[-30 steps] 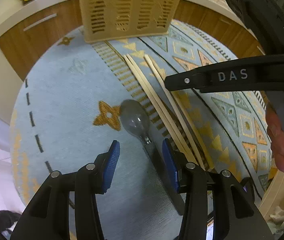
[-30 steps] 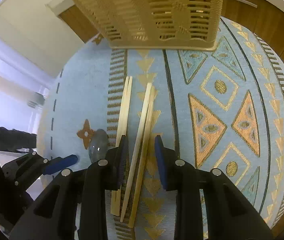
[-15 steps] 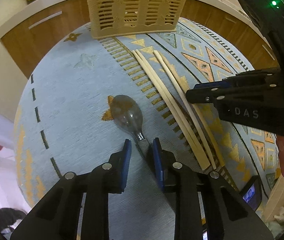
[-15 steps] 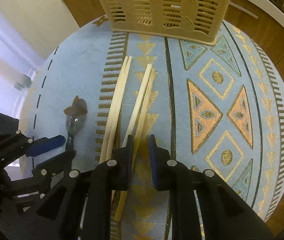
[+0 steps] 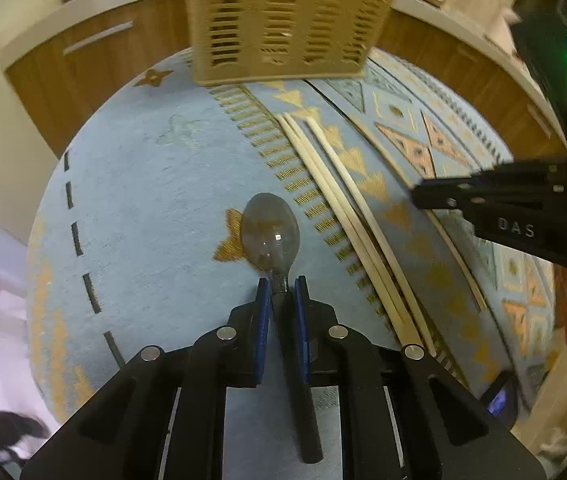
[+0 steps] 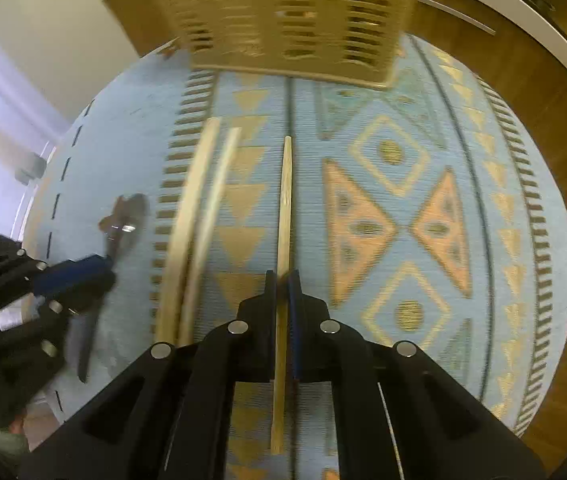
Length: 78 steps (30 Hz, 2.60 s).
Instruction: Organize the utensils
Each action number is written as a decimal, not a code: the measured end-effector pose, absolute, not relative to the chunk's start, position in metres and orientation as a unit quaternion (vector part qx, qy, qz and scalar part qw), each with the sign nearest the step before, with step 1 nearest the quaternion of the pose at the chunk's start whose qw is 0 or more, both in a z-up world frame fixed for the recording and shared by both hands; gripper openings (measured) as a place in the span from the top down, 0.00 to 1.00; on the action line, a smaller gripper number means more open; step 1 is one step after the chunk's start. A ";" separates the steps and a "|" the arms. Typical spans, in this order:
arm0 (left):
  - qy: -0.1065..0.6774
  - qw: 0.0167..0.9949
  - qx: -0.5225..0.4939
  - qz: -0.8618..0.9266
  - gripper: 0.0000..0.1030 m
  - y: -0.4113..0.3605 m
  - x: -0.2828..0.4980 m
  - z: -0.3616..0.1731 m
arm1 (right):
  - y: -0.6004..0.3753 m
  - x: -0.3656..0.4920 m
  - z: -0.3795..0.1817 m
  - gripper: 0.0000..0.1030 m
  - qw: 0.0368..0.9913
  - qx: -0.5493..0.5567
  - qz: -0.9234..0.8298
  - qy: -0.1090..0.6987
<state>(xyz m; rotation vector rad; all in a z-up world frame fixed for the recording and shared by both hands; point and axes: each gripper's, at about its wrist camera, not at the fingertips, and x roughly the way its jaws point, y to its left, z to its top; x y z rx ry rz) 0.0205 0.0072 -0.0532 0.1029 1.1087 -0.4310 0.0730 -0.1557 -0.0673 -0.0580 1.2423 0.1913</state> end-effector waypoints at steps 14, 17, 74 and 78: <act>0.557 0.794 0.023 -0.241 0.71 0.033 0.067 -0.051 | -0.186 0.101 -0.070 0.69 0.782 0.020 0.109 0.614; 0.579 0.774 0.051 -0.252 0.71 0.027 0.074 -0.050 | -0.184 0.107 -0.068 0.63 0.779 0.009 0.093 0.620; 0.562 0.789 0.102 -0.228 0.89 -0.017 0.090 -0.051 | -0.245 0.031 0.041 0.96 0.889 0.074 0.174 0.418; 0.547 0.799 0.111 -0.222 0.89 -0.020 0.086 -0.053 | -0.248 0.029 0.026 0.89 0.878 0.053 0.161 0.448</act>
